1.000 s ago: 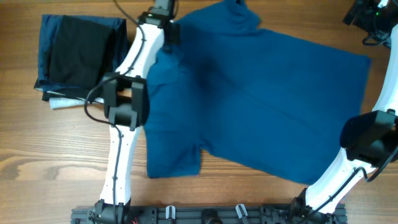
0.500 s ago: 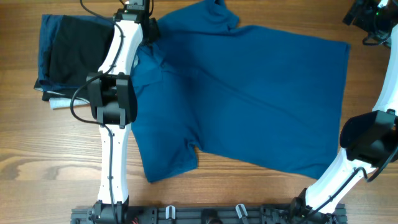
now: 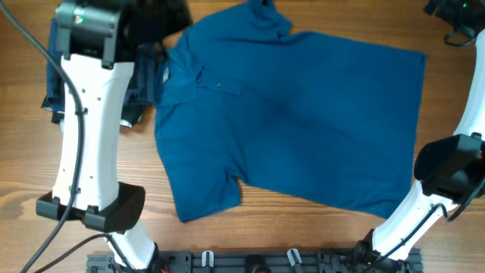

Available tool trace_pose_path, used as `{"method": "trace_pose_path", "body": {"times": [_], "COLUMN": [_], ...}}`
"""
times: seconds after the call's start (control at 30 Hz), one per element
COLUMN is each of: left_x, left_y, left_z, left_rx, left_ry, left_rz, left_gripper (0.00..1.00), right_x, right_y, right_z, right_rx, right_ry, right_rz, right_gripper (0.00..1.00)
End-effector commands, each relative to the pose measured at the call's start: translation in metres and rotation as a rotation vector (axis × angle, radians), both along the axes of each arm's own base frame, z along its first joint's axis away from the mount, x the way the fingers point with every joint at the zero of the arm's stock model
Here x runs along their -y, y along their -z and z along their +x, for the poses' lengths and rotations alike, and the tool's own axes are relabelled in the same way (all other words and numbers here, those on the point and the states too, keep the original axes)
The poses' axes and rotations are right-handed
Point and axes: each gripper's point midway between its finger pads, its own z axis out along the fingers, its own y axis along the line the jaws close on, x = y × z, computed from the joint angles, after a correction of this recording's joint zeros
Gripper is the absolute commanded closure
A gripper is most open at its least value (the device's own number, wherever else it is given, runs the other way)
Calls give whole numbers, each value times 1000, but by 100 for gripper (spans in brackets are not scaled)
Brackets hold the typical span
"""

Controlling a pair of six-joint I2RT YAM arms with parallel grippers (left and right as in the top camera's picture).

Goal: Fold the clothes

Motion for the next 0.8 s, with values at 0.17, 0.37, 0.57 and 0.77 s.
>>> {"method": "trace_pose_path", "body": {"times": [0.17, 0.37, 0.57, 0.77], "left_x": [-35, -51, -46, -38], "left_y": [3, 19, 51, 88], "left_z": [-50, -34, -15, 3], "left_rx": [-125, -143, -218, -302], "left_ry": [-120, -184, -180, -166], "left_rz": [13, 115, 139, 148], "left_gripper": [75, 68, 37, 37], "right_x": [-57, -41, -76, -94], "right_y": [26, 15, -32, 20], "right_z": [-33, -130, -202, -307], "right_rx": [-152, -421, -323, -401], "right_ry": [-227, 81, 97, 302], "right_rz": [207, 163, 227, 243], "right_gripper": [0, 0, 0, 0]}}
